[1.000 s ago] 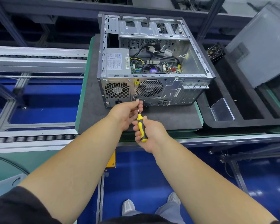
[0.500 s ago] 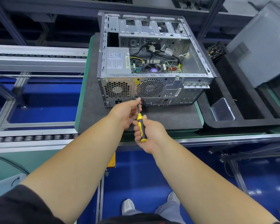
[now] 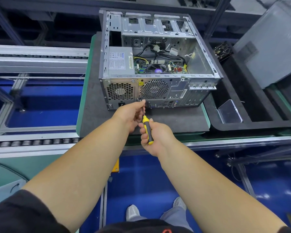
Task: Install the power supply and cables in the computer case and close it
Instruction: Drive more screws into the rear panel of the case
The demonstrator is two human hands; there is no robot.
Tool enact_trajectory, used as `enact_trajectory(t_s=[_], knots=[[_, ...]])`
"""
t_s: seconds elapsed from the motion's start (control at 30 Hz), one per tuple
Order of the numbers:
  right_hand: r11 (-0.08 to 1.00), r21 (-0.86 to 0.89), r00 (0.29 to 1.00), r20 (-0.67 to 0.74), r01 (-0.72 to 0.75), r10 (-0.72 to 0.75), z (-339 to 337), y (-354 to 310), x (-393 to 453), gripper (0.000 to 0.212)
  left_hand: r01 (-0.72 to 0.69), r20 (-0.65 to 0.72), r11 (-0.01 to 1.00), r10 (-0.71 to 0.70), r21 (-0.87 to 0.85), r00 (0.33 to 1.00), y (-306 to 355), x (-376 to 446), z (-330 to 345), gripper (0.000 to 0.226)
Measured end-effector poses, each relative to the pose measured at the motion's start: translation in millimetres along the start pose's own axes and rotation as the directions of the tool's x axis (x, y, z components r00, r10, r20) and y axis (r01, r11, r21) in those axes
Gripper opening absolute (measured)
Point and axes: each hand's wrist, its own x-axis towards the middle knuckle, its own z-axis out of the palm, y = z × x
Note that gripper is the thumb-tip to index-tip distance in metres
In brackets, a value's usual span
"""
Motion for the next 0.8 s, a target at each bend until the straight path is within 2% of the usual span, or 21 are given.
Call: enact_trajectory(t_s=[0.13,0.27,0.43,0.63,0.73,0.8], knots=[[0.999,0.045,0.999,0.032,0.010,-0.011,-2.6,-0.4,-0.8,0.041,-0.022,0.102,0.999,0.024,-0.023,0.995,1.4,-0.8,-5.4,0.018],[0.996,0.027,0.995,0.034,0.089,-0.090,-2.7,5.9,-2.4,0.022,-0.029,0.063,1.000,0.029,-0.008,0.998,3.5,-1.2,-4.4,0.014],[0.999,-0.001,0.999,0.021,0.045,-0.045,1.1,2.9,-2.3,0.033,-0.013,0.027,1.000,0.013,0.000,1.000,2.7,1.1,-3.5,0.012],[0.998,-0.004,0.998,0.035,-0.056,0.056,0.1,-6.5,-1.4,0.051,-0.031,0.121,0.999,0.035,-0.032,0.992,1.8,-4.0,-4.9,0.018],[1.000,-0.005,0.998,0.065,-0.019,0.019,-0.7,-5.4,-4.1,0.047,-0.031,0.083,0.999,0.034,-0.027,0.996,2.7,-4.1,-3.4,0.015],[0.998,-0.038,0.998,0.049,0.047,-0.045,-1.4,-2.5,-4.6,0.036,-0.024,0.075,0.999,0.026,-0.027,0.997,3.5,-2.9,-2.5,0.015]])
